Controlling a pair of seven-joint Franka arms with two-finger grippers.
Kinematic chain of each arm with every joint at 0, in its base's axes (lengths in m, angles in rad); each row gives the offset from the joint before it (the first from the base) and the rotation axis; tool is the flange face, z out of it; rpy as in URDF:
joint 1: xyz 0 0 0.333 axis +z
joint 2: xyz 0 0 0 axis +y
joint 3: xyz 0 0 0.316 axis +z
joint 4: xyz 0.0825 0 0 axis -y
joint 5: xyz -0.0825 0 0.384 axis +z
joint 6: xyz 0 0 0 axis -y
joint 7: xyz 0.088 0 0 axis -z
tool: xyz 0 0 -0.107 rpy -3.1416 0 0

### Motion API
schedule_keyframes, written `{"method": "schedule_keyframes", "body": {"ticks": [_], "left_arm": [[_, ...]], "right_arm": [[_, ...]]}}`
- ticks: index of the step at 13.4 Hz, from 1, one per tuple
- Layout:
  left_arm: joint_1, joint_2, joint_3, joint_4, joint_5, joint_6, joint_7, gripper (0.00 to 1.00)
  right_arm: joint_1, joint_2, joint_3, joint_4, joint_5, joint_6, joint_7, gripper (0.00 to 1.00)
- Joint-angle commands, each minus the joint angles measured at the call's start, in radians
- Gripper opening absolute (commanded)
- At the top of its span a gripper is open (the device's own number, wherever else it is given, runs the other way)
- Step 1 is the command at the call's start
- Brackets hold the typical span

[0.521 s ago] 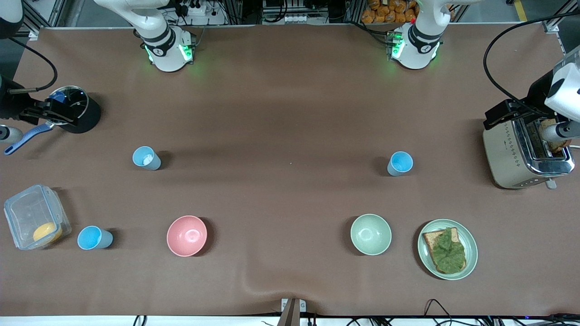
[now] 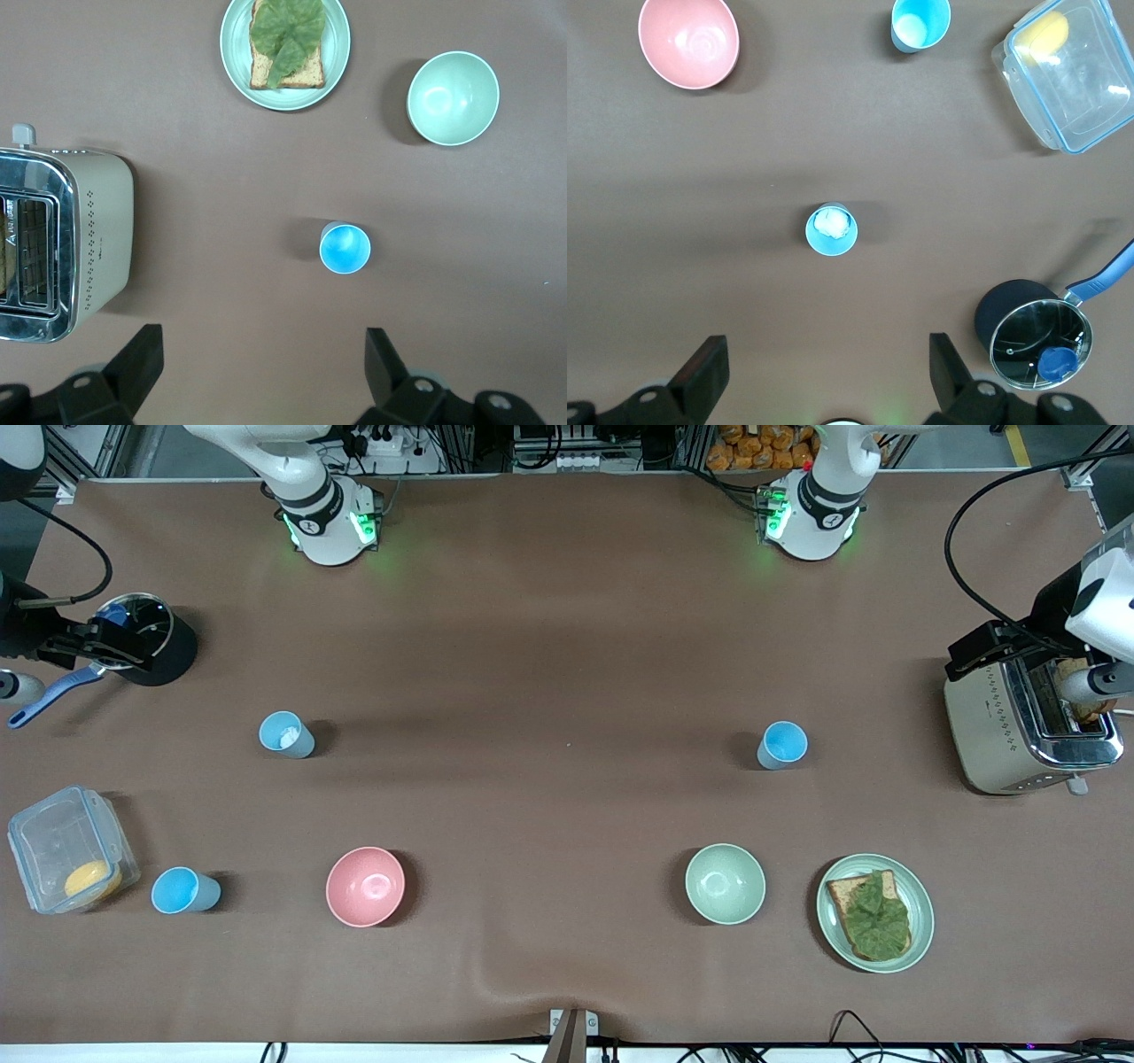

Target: Stack blue cups with both arms

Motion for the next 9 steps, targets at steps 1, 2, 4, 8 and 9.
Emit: {"method": "schedule_keyframes", "body": {"ticks": [1,2,4,8,9], "left_arm": [[0.0,-0.006,-0.002,-0.002,0.011,0.009,-0.006,1.0],[0.005,-0.004,0.0,-0.004,0.011,0.009,-0.006,1.0],[0.01,-0.004,0.0,-0.005,0.011,0.009,-0.006,1.0],[0.002,-0.003,0.0,-0.005,0.021,0.027,-0.008,1.0],[0.001,0.0,0.0,-0.005,0.023,0.031,-0.008,1.0]], "right_arm": [[0.001,-0.004,0.002,0.007,-0.001,-0.012,0.017,1.0],[0.001,-0.004,0.002,0.007,-0.001,-0.011,0.017,1.0],[-0.001,-0.004,0.002,0.007,-0.001,-0.011,0.017,1.0],[0.001,-0.004,0.002,0.007,-0.001,-0.011,0.017,1.0],[0.001,-0.004,0.002,0.007,-0.001,-0.012,0.017,1.0]]}}
